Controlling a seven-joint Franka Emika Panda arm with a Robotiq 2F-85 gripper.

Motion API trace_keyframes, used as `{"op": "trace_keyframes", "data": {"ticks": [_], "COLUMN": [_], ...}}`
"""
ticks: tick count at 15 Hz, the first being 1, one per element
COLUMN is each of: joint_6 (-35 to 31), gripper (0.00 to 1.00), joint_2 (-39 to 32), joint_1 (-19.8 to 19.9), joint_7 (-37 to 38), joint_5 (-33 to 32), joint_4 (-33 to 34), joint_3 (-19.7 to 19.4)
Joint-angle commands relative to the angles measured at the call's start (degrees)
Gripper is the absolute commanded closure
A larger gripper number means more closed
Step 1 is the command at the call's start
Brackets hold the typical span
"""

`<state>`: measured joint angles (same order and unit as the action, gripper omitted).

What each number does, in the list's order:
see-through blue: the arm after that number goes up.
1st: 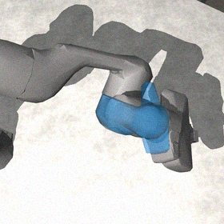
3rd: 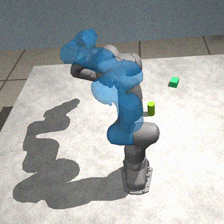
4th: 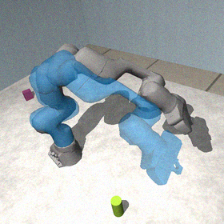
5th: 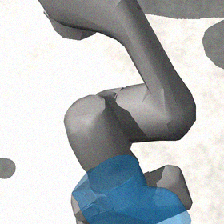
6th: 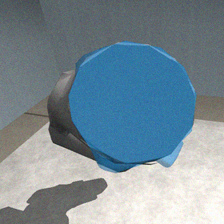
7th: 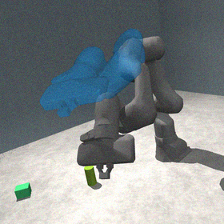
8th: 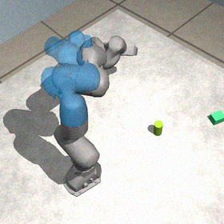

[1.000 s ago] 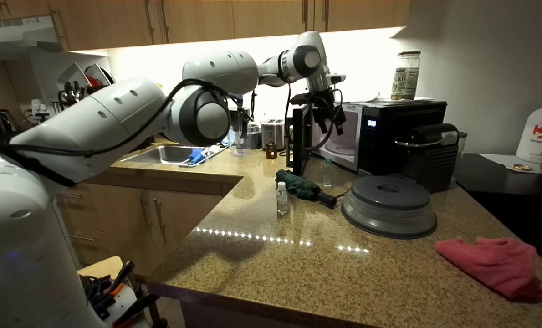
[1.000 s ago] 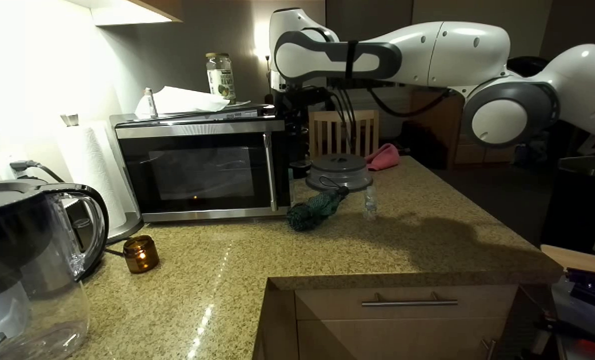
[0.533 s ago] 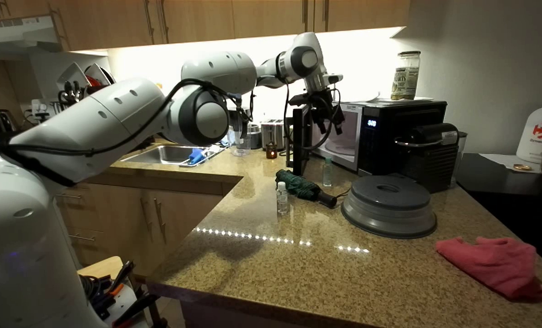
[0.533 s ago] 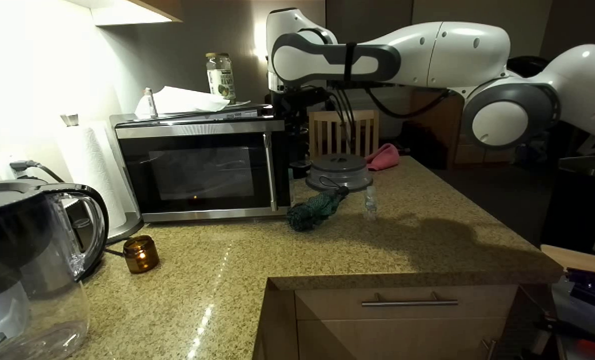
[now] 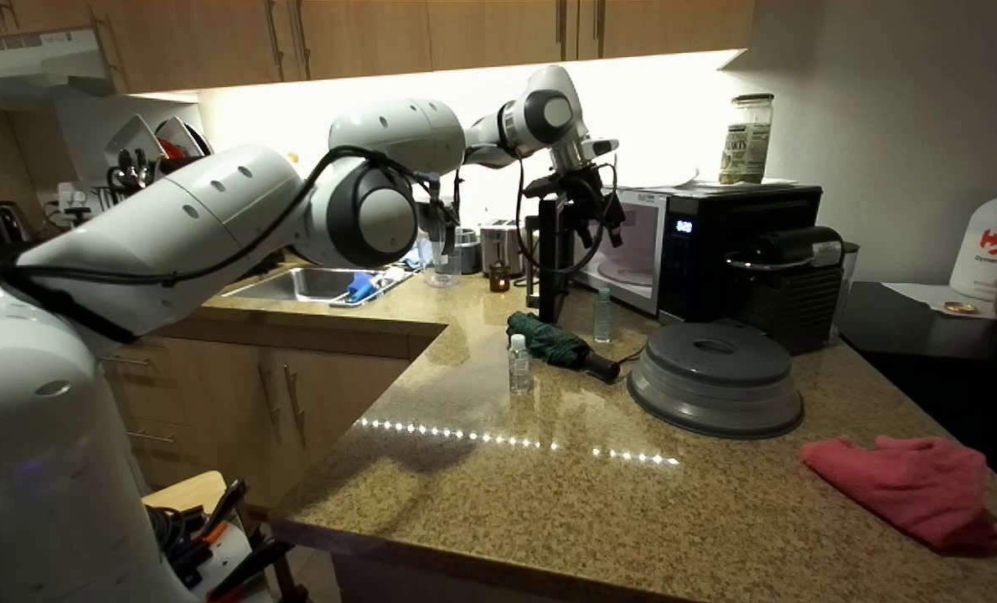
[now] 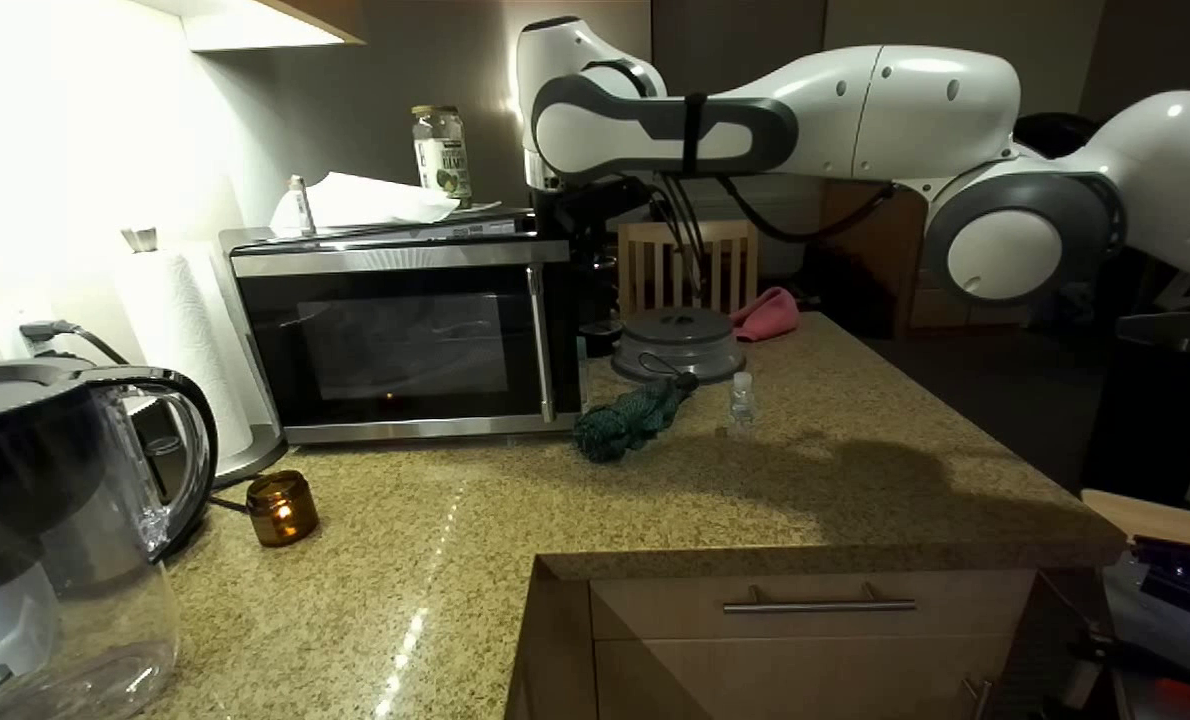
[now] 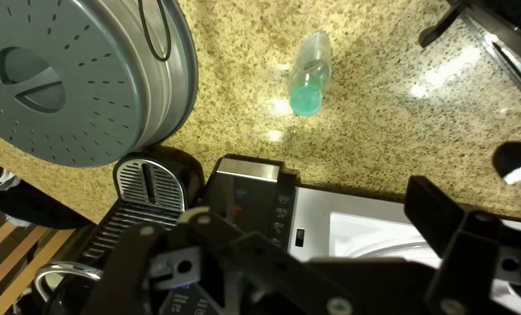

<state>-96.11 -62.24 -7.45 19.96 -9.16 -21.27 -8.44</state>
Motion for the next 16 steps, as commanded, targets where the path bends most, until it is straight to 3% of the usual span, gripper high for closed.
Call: {"op": "trace_keyframes", "data": {"ticks": [1,16], "joint_6": [0.12,-1.12], "gripper": [0.00,0.00], "joint_2": [0.15,0.38], "joint_1": [-0.87,-2.36], "joint_7": [-1.56,-2.41], "joint_5": [-1.15,-2.09], "joint_4": [-0.29,-0.51], "joint_3": [-0.41,-0.87]}}
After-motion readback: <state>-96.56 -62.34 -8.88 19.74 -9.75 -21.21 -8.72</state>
